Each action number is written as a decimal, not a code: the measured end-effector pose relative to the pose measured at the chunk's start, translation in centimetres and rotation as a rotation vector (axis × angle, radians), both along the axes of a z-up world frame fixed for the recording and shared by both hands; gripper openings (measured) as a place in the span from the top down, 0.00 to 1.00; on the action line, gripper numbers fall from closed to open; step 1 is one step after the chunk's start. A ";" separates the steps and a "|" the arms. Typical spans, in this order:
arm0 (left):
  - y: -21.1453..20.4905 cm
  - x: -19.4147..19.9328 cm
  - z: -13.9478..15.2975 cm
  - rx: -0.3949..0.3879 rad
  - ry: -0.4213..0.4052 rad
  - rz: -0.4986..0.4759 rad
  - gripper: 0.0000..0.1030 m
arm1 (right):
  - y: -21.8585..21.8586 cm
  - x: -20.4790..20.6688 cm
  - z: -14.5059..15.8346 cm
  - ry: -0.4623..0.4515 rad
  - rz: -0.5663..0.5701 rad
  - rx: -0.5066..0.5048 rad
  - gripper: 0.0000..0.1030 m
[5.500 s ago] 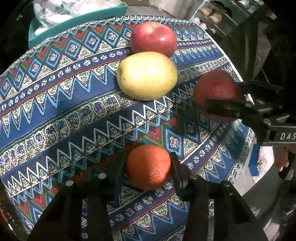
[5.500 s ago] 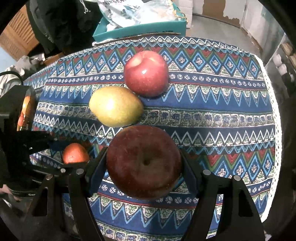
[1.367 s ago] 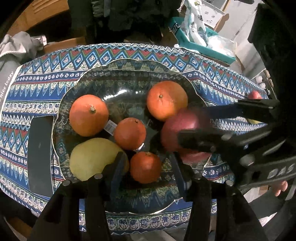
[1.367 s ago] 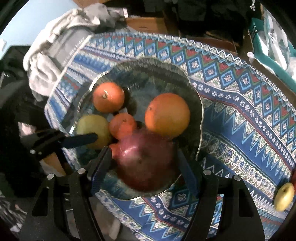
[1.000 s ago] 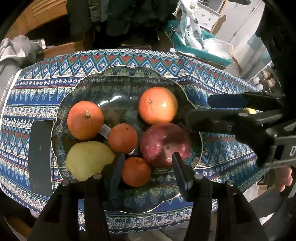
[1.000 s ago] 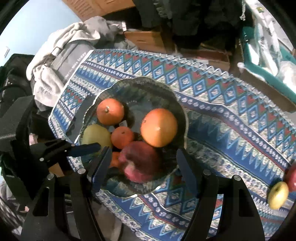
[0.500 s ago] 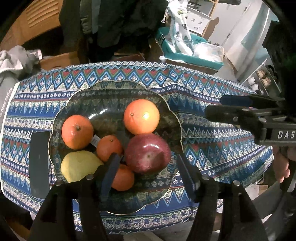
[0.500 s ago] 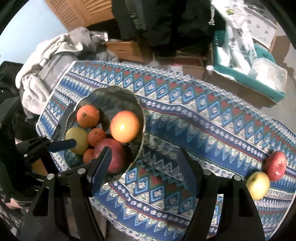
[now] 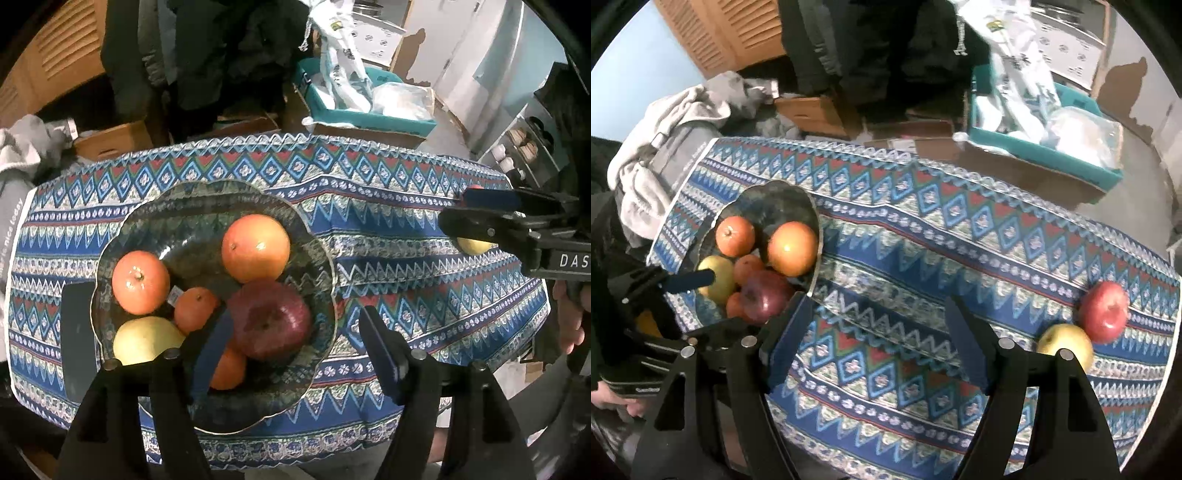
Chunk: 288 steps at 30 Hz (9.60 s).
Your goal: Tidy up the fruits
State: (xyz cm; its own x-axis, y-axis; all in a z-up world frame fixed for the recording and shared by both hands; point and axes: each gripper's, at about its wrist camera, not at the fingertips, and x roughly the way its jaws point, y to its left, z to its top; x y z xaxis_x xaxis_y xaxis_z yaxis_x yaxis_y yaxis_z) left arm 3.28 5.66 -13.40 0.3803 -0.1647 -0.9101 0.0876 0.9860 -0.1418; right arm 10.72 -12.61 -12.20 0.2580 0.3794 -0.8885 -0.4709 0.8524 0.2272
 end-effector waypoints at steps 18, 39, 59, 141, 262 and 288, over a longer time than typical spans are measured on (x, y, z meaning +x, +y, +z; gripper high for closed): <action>-5.7 1.4 1.2 0.080 -0.039 -0.083 0.28 | -7.5 -0.4 0.4 -0.032 -0.123 -0.020 0.20; -11.6 6.1 1.9 0.059 -0.018 -0.159 0.24 | -16.3 1.2 -1.1 -0.004 -0.234 -0.125 0.19; -15.3 13.8 -1.6 0.006 0.062 -0.205 0.24 | -20.7 9.0 -6.9 0.151 -0.281 -0.121 0.19; -30.5 10.2 -9.3 0.022 0.091 -0.432 0.20 | -29.8 2.2 -5.5 0.108 -0.434 0.012 0.28; 13.0 1.3 -3.4 -0.095 0.118 0.195 0.26 | 18.0 4.8 -2.6 0.160 0.197 0.124 0.26; 10.9 -2.4 5.4 0.054 -0.080 0.200 0.17 | 12.5 -0.3 6.3 -0.081 0.153 0.088 0.26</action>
